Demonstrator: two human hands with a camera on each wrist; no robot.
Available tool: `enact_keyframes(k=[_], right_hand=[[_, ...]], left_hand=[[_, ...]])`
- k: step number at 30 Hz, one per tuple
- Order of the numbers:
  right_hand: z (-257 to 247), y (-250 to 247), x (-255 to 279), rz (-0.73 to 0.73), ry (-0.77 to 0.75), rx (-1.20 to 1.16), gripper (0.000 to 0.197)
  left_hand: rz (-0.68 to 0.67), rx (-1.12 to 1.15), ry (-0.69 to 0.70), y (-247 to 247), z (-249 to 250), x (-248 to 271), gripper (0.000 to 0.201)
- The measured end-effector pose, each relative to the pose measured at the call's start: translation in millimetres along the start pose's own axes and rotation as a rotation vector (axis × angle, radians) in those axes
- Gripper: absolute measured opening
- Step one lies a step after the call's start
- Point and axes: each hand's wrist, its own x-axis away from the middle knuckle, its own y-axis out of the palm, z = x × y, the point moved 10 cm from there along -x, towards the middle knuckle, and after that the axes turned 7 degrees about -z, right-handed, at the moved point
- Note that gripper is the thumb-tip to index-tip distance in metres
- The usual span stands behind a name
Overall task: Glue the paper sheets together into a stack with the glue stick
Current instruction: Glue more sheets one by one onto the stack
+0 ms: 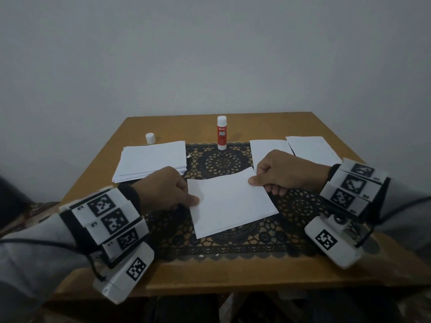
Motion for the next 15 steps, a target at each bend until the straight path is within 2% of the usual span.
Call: enact_keyframes(k=[15], right_hand=[[-2.4, 1.4, -0.6, 0.008, -0.026, 0.070, 0.031]], left_hand=[[-0.004, -0.026, 0.008, 1.4, 2.0, -2.1, 0.034]])
